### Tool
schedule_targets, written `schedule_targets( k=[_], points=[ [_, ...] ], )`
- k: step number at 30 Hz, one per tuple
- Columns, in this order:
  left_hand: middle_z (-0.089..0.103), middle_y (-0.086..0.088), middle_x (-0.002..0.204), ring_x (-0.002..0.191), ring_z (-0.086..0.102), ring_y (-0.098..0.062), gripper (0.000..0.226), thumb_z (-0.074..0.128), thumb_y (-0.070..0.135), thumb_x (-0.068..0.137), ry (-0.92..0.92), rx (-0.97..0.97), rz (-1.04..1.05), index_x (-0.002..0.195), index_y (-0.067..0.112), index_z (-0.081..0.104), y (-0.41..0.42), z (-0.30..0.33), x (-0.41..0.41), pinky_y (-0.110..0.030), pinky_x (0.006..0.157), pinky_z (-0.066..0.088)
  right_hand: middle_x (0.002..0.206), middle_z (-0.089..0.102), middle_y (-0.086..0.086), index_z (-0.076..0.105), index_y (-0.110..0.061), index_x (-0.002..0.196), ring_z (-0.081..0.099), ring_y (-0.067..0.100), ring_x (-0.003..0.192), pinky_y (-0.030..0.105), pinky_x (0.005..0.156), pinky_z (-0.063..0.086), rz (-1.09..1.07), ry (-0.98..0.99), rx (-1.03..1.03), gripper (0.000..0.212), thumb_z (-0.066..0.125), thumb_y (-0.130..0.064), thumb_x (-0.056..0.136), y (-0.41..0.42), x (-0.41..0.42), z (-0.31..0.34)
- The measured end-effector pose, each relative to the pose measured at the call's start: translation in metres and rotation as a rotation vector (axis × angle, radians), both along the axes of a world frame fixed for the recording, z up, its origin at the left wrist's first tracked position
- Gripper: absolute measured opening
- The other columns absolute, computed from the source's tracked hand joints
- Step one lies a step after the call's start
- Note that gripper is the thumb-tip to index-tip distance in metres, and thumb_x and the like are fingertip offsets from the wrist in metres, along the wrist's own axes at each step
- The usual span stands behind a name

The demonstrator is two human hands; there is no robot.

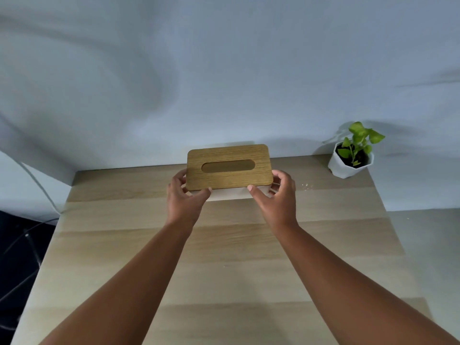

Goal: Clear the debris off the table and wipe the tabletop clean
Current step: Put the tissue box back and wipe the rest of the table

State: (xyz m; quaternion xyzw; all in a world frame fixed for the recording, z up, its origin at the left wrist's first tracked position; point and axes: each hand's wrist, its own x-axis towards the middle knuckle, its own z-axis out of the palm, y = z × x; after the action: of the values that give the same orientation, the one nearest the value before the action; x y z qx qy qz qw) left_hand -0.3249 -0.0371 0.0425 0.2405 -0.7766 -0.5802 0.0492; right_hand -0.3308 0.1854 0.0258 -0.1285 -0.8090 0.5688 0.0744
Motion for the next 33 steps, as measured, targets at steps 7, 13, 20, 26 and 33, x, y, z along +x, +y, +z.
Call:
schedule_targets(
  k=[7, 13, 20, 26, 33],
  points=[
    [0.058, 0.008, 0.13, 0.115, 0.062, -0.014, 0.075, 0.083, 0.039, 0.068, -0.015, -0.005, -0.007, 0.135, 0.041, 0.051, -0.035, -0.005, -0.007, -0.043, 0.097, 0.057, 0.128, 0.048, -0.006, 0.052, -0.027, 0.133, 0.06, 0.013, 0.109, 0.037, 0.096, 0.056, -0.014, -0.025, -0.006, 0.069, 0.09, -0.038, 0.077, -0.035, -0.004, -0.004],
    [0.059, 0.007, 0.13, 0.116, 0.061, -0.012, 0.072, 0.084, 0.034, 0.072, -0.025, 0.004, 0.001, 0.135, 0.041, 0.051, -0.057, -0.012, -0.013, -0.042, 0.098, 0.057, 0.128, 0.048, -0.006, 0.051, -0.03, 0.133, 0.059, 0.012, 0.11, 0.037, 0.097, 0.056, -0.016, -0.042, -0.01, 0.069, 0.089, -0.04, 0.076, -0.059, -0.012, -0.012],
    [0.058, 0.006, 0.131, 0.113, 0.063, -0.013, 0.073, 0.084, 0.037, 0.068, -0.021, 0.024, 0.0, 0.134, 0.041, 0.052, -0.074, -0.022, -0.023, -0.04, 0.094, 0.058, 0.13, 0.049, -0.004, 0.052, -0.027, 0.134, 0.06, 0.014, 0.112, 0.041, 0.098, 0.058, -0.013, -0.061, -0.015, 0.07, 0.089, -0.039, 0.077, -0.074, -0.02, -0.022],
    [0.057, 0.007, 0.132, 0.116, 0.061, -0.008, 0.073, 0.085, 0.032, 0.071, -0.016, 0.053, 0.006, 0.135, 0.041, 0.051, -0.081, -0.029, -0.029, -0.037, 0.097, 0.056, 0.13, 0.049, -0.005, 0.052, -0.028, 0.133, 0.06, 0.013, 0.112, 0.04, 0.096, 0.058, -0.011, -0.065, -0.022, 0.068, 0.089, -0.039, 0.076, -0.081, -0.025, -0.027],
    [0.056, 0.006, 0.134, 0.119, 0.06, -0.01, 0.07, 0.086, 0.024, 0.076, 0.002, 0.056, 0.012, 0.134, 0.04, 0.052, -0.083, -0.03, -0.033, -0.031, 0.093, 0.055, 0.131, 0.048, -0.005, 0.051, -0.03, 0.132, 0.059, 0.011, 0.113, 0.035, 0.095, 0.058, -0.013, -0.069, -0.035, 0.068, 0.089, -0.039, 0.077, -0.085, -0.03, -0.03]
  ],
)
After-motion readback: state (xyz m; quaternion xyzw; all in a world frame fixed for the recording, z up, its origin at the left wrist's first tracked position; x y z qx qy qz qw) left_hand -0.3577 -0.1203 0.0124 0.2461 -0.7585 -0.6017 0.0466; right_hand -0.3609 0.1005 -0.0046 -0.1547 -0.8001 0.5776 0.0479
